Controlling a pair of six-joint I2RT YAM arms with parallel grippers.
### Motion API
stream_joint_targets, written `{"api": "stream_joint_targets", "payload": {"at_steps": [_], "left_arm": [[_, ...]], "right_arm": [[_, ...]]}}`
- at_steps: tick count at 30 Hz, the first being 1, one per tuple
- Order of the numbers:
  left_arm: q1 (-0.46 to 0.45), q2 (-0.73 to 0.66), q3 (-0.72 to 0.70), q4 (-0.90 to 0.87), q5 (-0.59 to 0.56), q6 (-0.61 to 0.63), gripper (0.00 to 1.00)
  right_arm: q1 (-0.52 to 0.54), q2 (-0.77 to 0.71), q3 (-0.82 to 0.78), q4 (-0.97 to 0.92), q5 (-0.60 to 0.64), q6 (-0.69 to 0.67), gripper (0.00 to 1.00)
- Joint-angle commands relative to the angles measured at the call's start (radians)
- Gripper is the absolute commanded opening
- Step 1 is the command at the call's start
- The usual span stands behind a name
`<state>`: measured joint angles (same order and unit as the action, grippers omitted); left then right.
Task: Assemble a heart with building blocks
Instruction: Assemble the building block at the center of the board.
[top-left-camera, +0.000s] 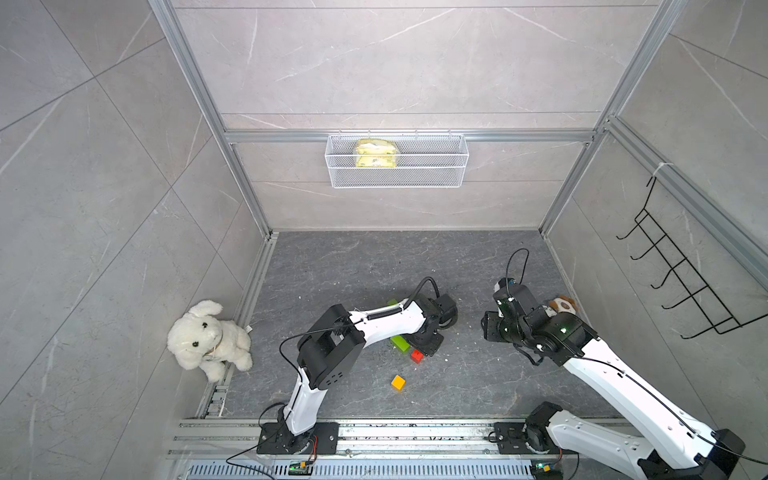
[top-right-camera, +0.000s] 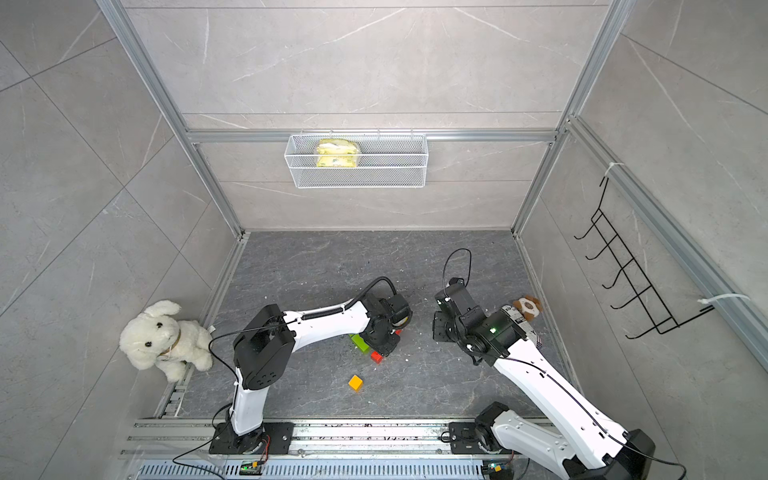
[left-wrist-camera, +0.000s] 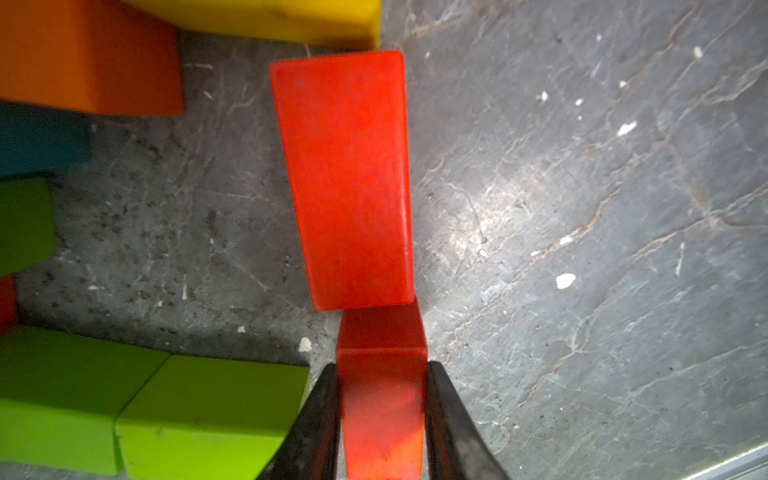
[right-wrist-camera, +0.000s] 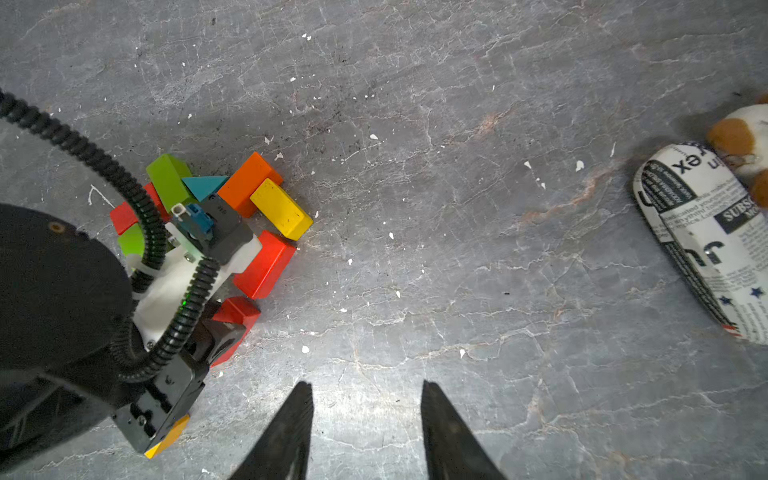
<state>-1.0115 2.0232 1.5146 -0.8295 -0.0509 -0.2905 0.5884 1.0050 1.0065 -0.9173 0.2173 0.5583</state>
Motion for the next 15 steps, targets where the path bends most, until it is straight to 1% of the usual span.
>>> {"api": "stream_joint_targets", "payload": {"at_steps": [1,15], "left_arm": [[0.009,0.011,0.030,-0.006,-0.007,0.033,0.30],[0.026,0.035,0.068,-0.003,0.006,0.058,0.30]], "right_arm": [[-0.004,-0.005,-0.003,-0.019,0.002,0.002,0.46],[-0.006,-0.002,-0.011,-0.010,-0.006,0.003,0.46]]}}
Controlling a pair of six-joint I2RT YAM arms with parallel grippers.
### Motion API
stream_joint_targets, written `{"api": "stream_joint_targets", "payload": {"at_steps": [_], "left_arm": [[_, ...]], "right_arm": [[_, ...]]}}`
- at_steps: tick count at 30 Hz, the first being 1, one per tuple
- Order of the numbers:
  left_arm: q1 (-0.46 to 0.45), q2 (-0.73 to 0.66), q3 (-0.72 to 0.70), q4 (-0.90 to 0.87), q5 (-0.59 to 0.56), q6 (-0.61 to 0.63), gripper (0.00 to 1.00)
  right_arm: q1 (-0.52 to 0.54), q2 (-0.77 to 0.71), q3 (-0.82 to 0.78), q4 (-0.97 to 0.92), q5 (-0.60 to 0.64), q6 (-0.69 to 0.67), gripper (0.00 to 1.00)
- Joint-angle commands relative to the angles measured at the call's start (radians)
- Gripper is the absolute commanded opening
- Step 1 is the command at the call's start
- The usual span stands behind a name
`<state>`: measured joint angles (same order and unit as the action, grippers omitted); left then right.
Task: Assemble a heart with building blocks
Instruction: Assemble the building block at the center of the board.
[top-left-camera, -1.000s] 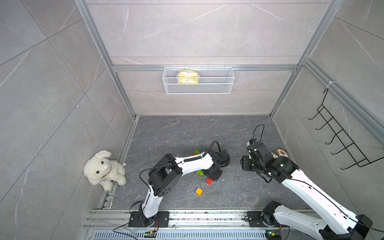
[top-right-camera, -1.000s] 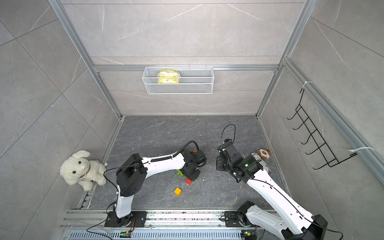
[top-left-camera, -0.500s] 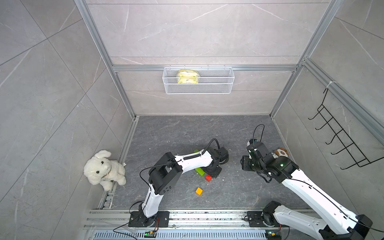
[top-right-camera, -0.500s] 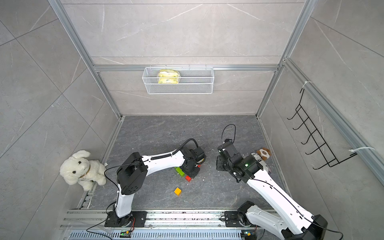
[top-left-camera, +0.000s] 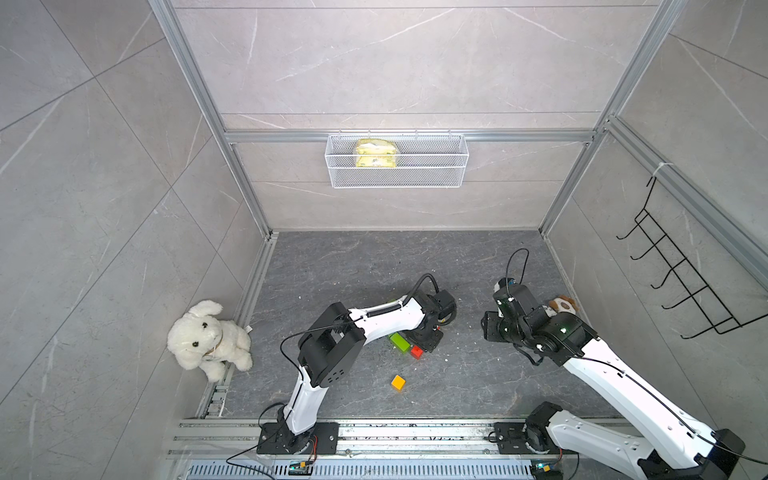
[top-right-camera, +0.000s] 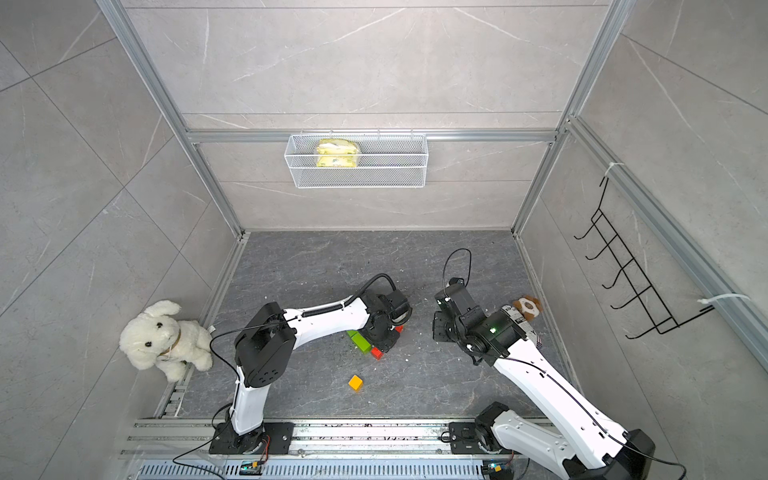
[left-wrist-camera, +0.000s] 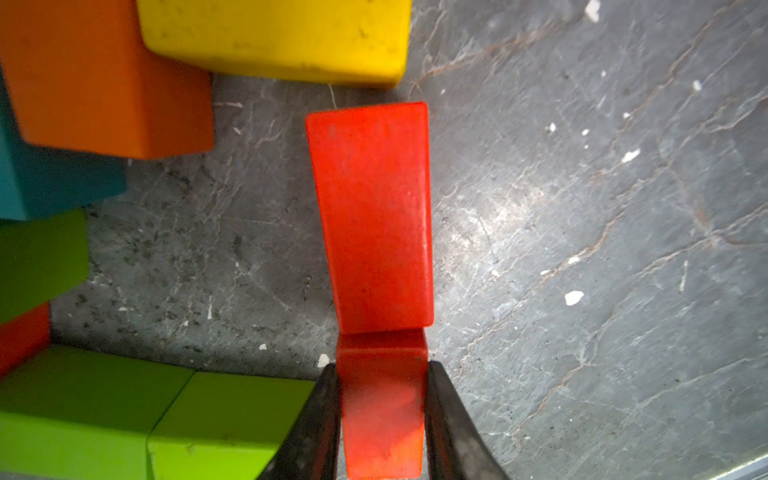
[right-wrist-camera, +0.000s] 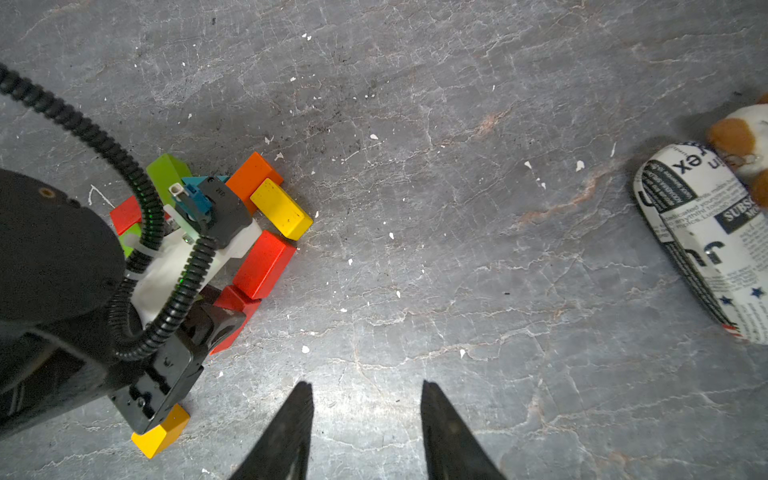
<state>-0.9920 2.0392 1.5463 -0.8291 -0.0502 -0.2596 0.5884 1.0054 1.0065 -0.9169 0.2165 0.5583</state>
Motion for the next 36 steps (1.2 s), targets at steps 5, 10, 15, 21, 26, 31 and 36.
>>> {"api": "stream_joint_targets", "payload": {"at_steps": [5,10,15,21,26,31,36], "left_arm": [[0.008,0.029,0.041,0.001,0.004,0.027,0.30],[0.012,0.029,0.040,-0.001,-0.006,0.021,0.39],[0.016,0.003,0.037,-0.010,-0.028,0.017,0.50],[0.053,-0.115,0.007,-0.042,-0.057,-0.015,0.55],[0.127,-0.353,-0.130,-0.035,-0.056,-0.107,0.59],[0.156,-0.590,-0.267,-0.018,-0.029,-0.197,0.66],[0.156,-0.722,-0.377,-0.023,-0.035,-0.270,0.66]], "right_arm": [[-0.006,-0.003,-0.011,-0.011,-0.005,0.002,0.46],[-0.006,-0.002,-0.011,-0.009,-0.013,0.000,0.46],[-0.006,0.000,-0.010,-0.011,-0.030,-0.016,0.47],[0.045,0.001,-0.052,0.013,-0.103,-0.061,0.57],[0.324,0.068,-0.099,0.076,-0.069,-0.001,0.67],[0.464,0.133,-0.138,0.173,-0.050,0.085,0.70],[0.479,0.191,-0.105,0.171,-0.019,0.086,0.72]]}}
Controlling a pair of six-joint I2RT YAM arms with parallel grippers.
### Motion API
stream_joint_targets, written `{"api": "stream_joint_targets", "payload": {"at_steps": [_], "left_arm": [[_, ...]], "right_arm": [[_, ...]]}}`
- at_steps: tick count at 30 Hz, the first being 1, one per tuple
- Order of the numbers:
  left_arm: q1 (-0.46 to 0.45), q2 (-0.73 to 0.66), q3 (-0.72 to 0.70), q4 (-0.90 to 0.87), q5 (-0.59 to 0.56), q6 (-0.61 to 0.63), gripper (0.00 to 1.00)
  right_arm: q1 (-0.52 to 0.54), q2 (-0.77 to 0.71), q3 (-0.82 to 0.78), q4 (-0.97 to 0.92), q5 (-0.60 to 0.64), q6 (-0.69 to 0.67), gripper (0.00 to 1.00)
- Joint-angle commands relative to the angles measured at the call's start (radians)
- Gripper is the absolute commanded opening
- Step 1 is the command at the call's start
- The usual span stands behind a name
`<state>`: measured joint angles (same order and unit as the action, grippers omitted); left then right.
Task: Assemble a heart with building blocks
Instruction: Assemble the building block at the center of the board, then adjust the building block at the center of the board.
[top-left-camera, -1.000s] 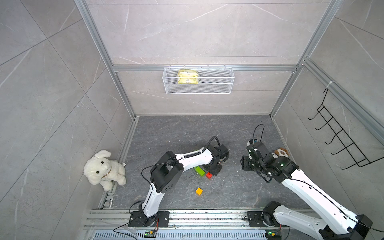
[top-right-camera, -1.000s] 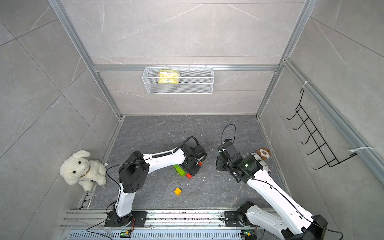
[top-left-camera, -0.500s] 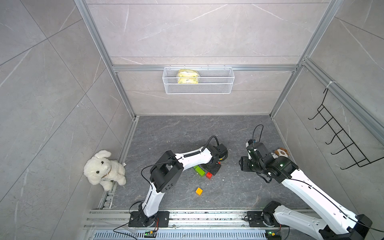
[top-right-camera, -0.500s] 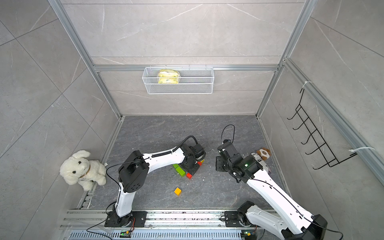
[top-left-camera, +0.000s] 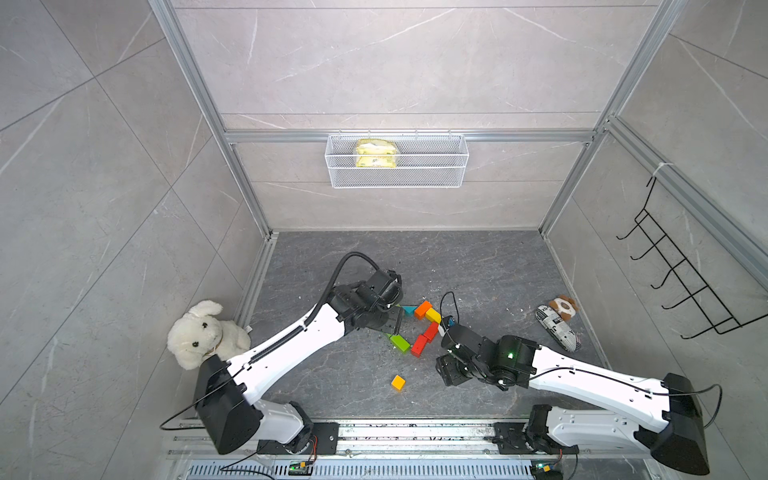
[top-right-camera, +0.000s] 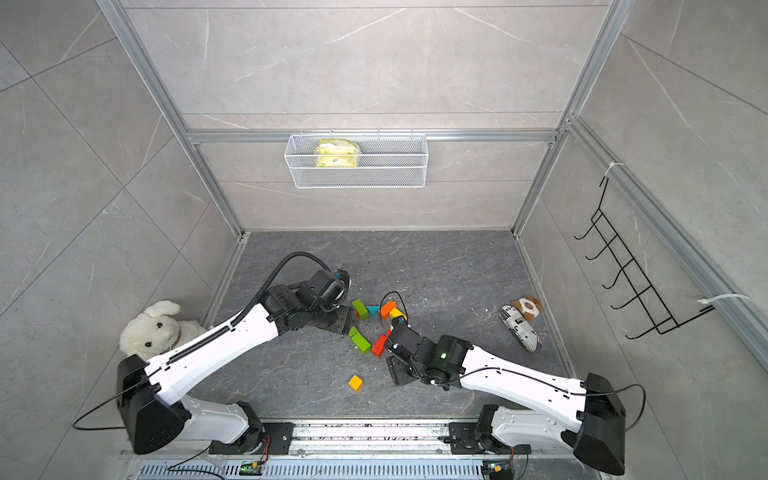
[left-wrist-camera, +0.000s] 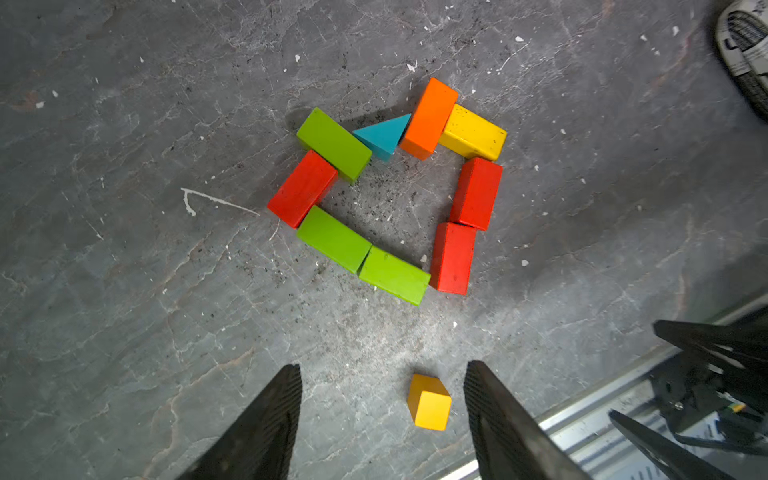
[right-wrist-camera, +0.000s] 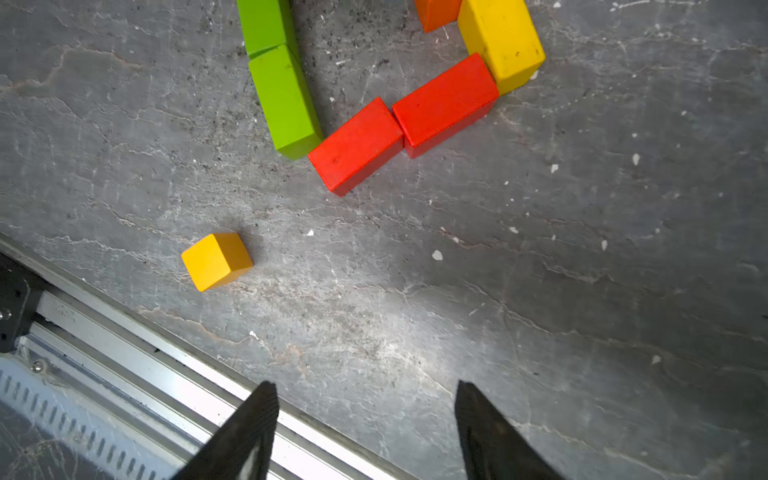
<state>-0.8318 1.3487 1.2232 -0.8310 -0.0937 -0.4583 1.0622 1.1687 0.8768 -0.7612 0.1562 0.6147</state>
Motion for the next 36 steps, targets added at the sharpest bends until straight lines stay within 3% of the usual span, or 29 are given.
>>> {"api": "stream_joint_targets", "payload": {"at_steps": [1,7,11,15,22,24,28,36], "left_arm": [[-0.004,-0.058,-0.076,-0.022,-0.002,-0.086,0.65],[-0.004,-0.145,-0.186,0.040,-0.008,-0.143,0.65],[-0.003,-0.101,-0.198,0.104,0.028,-0.172,0.60],[-0.003,0.010,-0.148,0.194,0.108,-0.155,0.50],[-0.004,0.313,0.076,0.200,0.230,-0.068,0.36],[-0.004,0.376,0.120,0.192,0.259,-0.041,0.39],[-0.015,0.451,0.167,0.159,0.268,0.002,0.55],[-0.052,0.536,0.198,0.091,0.269,0.083,0.65]], "right_arm": [[0.005,0.043,0.045,-0.001,0.063,0.031,0.72],[-0.011,0.097,0.108,-0.096,0.174,0.088,0.79],[-0.074,0.091,0.103,-0.070,0.122,0.099,0.78],[-0.138,0.093,0.090,-0.008,0.005,0.110,0.70],[-0.206,0.034,0.028,-0.067,0.055,0.181,0.65],[-0.242,-0.001,-0.014,-0.069,0.032,0.186,0.65],[-0.274,-0.050,-0.045,-0.087,0.021,0.177,0.67],[-0.330,-0.087,-0.044,-0.102,0.005,0.158,0.70]]}}
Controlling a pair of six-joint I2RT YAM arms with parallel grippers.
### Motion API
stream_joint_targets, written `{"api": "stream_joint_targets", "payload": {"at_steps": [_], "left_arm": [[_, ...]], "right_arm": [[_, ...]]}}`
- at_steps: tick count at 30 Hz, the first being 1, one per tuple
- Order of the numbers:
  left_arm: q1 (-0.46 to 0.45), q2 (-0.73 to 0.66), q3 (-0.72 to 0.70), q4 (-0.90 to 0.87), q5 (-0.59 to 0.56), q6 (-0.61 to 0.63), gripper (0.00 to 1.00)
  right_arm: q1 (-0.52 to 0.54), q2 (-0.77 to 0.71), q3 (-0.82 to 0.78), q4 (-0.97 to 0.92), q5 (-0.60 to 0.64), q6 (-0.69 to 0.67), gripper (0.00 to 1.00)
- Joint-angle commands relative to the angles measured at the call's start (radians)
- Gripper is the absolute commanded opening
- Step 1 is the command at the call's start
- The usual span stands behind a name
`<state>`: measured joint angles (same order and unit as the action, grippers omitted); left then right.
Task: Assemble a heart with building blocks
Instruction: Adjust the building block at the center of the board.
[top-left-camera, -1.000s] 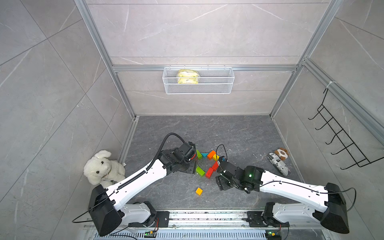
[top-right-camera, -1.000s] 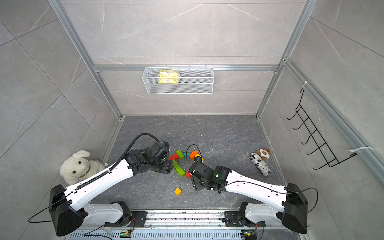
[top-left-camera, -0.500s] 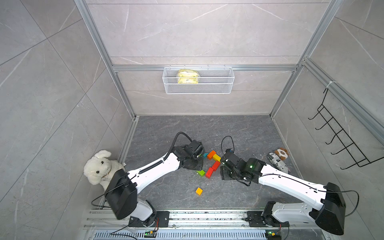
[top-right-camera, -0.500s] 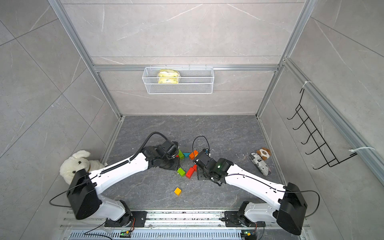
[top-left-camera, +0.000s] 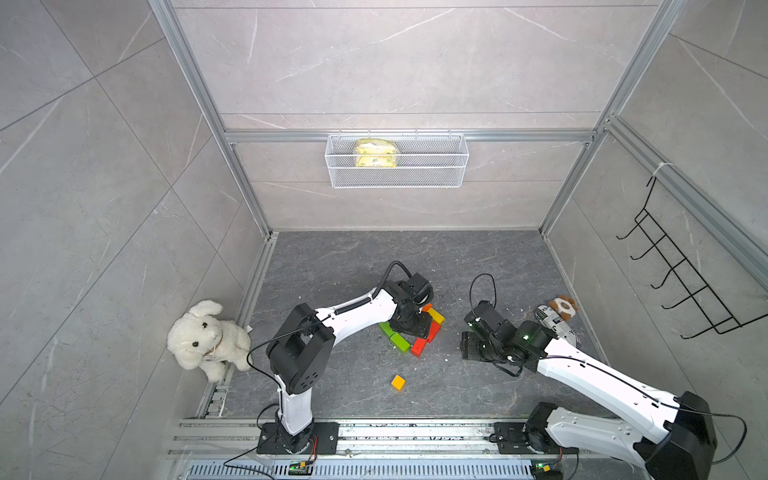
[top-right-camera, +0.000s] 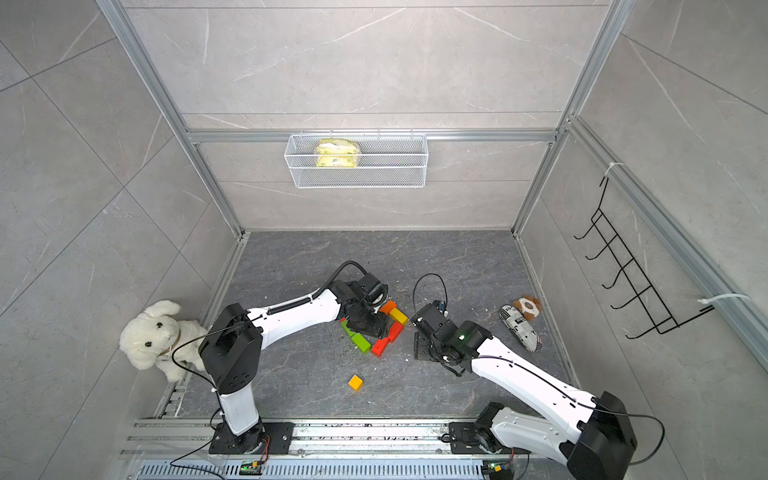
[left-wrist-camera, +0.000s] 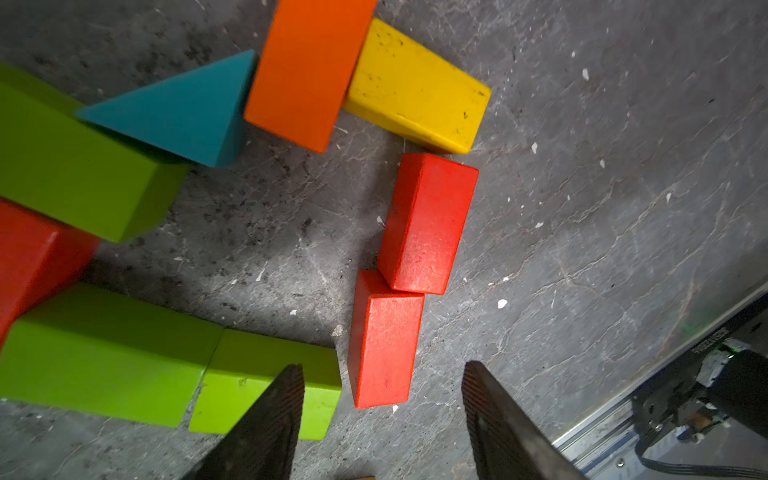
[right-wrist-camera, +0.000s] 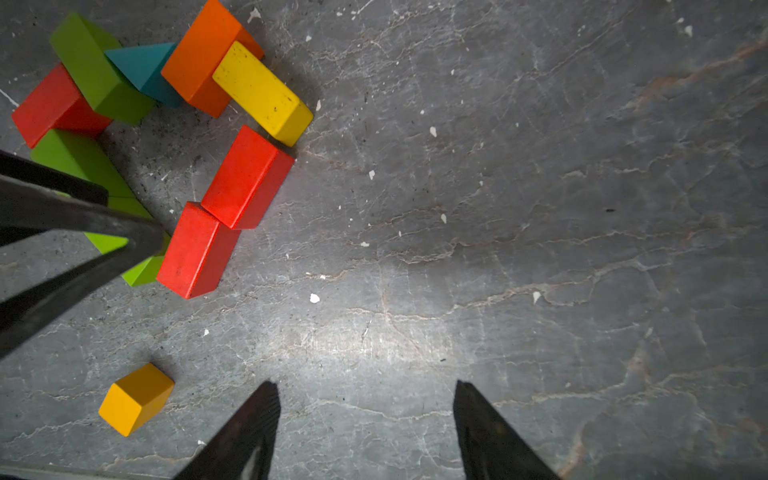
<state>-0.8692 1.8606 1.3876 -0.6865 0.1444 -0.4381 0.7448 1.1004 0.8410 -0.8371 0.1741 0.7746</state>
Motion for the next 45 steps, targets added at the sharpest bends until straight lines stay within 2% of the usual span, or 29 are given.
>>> {"api": "stream_joint_targets", "payload": {"at_steps": [1,8,16,23,29,35,45], "left_arm": [[-0.020,0.034,0.037,-0.057,0.026,0.068,0.65],[-0.032,0.072,0.053,-0.059,-0.016,0.095,0.60],[-0.055,0.121,0.105,-0.079,-0.054,0.121,0.55],[-0.063,0.135,0.121,-0.102,-0.093,0.145,0.54],[-0.074,0.146,0.125,-0.101,-0.101,0.153,0.53],[-0.083,0.158,0.134,-0.100,-0.111,0.157,0.45],[-0.088,0.157,0.131,-0.097,-0.119,0.164,0.41]], "right_arm": [[-0.017,-0.021,-0.009,-0.026,-0.016,-0.001,0.70],[-0.033,-0.040,-0.014,-0.034,-0.022,-0.006,0.69],[-0.044,-0.062,-0.031,-0.037,-0.027,-0.004,0.64],[-0.051,-0.068,-0.038,-0.041,-0.031,-0.009,0.63],[-0.054,-0.074,-0.041,-0.038,-0.033,-0.009,0.60],[-0.056,-0.083,-0.042,-0.042,-0.033,-0.009,0.57],[-0.061,-0.084,-0.042,-0.041,-0.032,-0.009,0.54]]}}
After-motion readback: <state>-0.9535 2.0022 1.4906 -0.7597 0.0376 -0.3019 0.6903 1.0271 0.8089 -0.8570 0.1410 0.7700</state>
